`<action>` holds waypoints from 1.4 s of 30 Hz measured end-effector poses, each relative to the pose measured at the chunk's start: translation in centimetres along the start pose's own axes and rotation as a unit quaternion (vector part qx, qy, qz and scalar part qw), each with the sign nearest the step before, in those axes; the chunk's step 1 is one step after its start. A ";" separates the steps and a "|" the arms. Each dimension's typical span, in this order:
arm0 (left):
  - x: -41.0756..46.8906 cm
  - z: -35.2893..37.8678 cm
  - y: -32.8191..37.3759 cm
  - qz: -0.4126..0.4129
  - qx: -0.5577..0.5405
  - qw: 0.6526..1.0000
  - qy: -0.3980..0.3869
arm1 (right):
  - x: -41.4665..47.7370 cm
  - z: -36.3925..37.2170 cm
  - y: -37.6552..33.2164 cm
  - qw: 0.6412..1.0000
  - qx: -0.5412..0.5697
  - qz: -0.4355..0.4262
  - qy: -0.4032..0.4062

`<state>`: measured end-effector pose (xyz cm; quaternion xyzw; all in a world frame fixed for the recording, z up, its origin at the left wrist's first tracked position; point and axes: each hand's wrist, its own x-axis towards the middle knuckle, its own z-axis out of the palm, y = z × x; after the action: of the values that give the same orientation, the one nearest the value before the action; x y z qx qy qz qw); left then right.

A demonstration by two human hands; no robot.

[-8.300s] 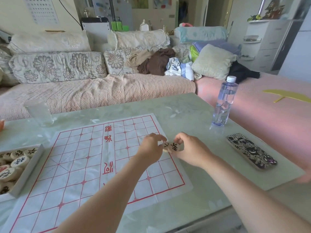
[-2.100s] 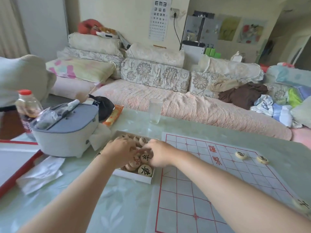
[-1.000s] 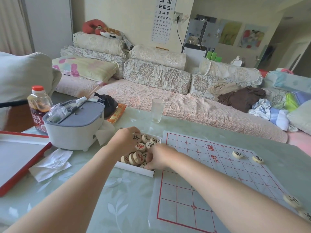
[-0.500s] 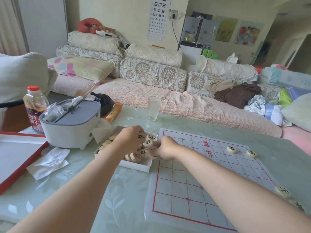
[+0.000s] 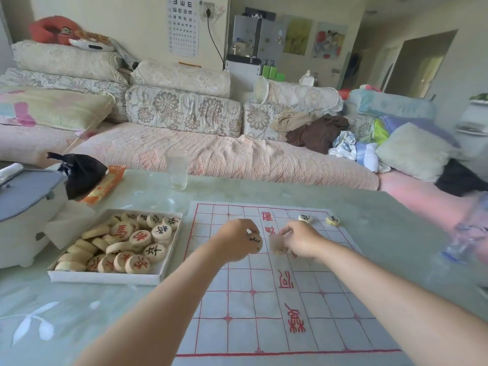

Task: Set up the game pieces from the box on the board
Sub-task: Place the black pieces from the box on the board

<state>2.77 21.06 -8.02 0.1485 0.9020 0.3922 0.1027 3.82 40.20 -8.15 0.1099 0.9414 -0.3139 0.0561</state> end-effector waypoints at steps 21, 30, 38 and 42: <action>8.3 6.1 0.9 0.044 0.133 0.988 -0.065 | 3.1 -2.5 6.9 0.990 -0.093 -0.104 -0.011; 10.6 7.0 2.3 0.080 0.120 0.989 0.024 | 10.1 -7.9 10.0 0.964 -0.125 -0.062 0.228; 13.6 8.8 2.3 0.102 0.062 0.990 0.075 | 16.7 -11.3 12.8 0.957 -0.177 0.027 0.227; 14.5 9.0 1.6 0.101 0.057 0.990 0.084 | 18.4 -10.8 13.2 0.966 -0.145 0.041 0.210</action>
<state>-7.79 33.27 -13.84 0.2107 0.9086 0.3599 -0.0218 -11.28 60.16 -10.35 0.2026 0.9622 -0.1415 -0.1144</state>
